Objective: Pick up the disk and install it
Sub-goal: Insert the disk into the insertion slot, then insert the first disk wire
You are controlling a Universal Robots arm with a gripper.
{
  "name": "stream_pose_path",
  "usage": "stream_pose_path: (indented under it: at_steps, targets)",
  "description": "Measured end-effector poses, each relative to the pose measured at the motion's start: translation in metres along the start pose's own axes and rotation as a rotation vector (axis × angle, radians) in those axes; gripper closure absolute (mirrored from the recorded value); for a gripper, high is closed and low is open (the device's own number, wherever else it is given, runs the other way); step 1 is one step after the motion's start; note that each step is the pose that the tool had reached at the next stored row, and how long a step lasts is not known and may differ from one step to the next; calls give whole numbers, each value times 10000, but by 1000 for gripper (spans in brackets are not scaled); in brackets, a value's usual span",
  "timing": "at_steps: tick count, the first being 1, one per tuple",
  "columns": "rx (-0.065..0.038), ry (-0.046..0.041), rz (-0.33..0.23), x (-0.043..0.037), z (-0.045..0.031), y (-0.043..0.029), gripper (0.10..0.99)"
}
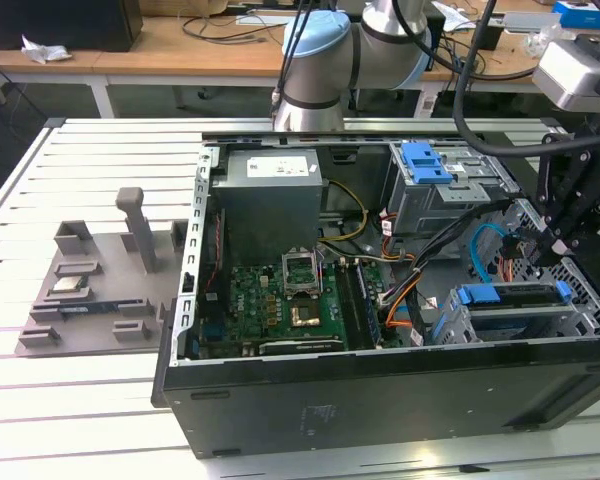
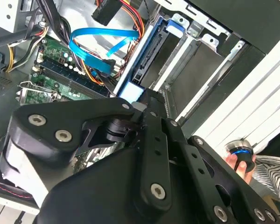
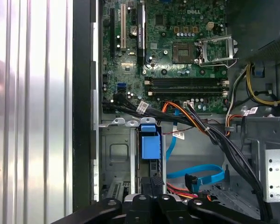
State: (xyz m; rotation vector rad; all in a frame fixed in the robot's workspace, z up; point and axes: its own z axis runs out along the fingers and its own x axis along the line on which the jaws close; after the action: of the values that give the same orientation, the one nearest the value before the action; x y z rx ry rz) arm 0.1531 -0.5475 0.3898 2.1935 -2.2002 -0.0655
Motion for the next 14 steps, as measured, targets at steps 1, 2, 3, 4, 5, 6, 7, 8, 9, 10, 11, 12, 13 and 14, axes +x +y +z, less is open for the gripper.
stream_pose_path:
  at_steps: [1, 2, 3, 4, 5, 6, 7, 8, 9, 10, 11, 12, 13, 14]
  targets:
    - [0, 1, 0, 0, 0, 0, 980]
    - [0, 1, 0, 0, 1, 0, 980]
    - [0, 1, 0, 0, 1, 0, 980]
    - [0, 1, 0, 0, 2, 0, 980]
    - [0, -3, 0, -11, 4, -12, 980]
    - [0, 1, -1, -36, 2, -43, 980]
    - [0, 9, -3, -87, 2, -94, 980]
    - [0, 20, -5, -146, 4, -141, 980]
    - [0, 30, -5, -173, 5, -161, 980]
    - [1, 38, -5, -196, 6, -177, 980]
    - [0, 53, -5, -232, 10, -201, 980]
    - [0, 83, -3, -278, 21, -226, 980]
    - [0, 136, -2, -330, 40, -246, 980]
    - [0, 185, 0, -375, 60, -262, 980]
